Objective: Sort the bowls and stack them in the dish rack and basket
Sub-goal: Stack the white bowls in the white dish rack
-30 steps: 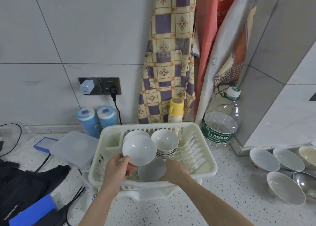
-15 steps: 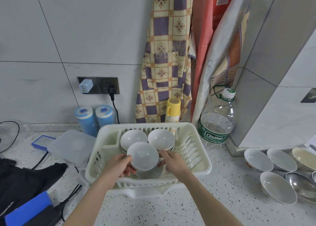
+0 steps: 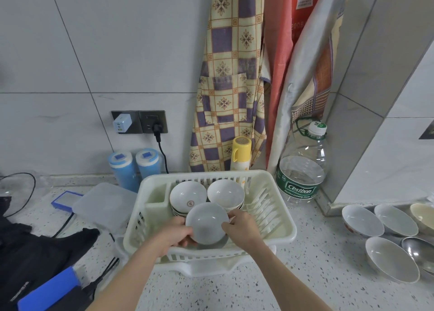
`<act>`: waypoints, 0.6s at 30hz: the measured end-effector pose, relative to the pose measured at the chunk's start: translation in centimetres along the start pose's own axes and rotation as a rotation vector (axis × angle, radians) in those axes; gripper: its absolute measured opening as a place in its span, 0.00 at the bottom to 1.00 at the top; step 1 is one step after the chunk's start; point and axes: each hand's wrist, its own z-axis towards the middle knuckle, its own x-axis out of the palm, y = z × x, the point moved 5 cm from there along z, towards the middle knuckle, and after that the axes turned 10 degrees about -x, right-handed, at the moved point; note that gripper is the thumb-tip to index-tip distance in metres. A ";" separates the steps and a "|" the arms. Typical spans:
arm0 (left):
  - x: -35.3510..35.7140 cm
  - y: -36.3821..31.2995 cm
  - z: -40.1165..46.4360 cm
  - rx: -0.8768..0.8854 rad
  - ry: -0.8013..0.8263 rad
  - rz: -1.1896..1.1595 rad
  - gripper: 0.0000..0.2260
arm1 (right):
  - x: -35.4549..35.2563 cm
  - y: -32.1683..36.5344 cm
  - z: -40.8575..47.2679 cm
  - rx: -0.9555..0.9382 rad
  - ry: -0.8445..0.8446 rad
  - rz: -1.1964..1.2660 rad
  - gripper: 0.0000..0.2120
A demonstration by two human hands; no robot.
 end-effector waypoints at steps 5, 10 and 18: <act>-0.2 -0.3 -0.1 0.048 -0.169 0.083 0.09 | 0.5 0.0 0.2 -0.004 0.013 -0.110 0.07; -0.3 -0.4 -0.2 0.051 -0.212 0.121 0.08 | 0.9 0.2 0.3 0.004 0.064 -0.156 0.11; 1.0 -0.7 0.3 0.087 -0.098 0.300 0.14 | 1.0 0.0 0.3 0.087 0.076 -0.221 0.13</act>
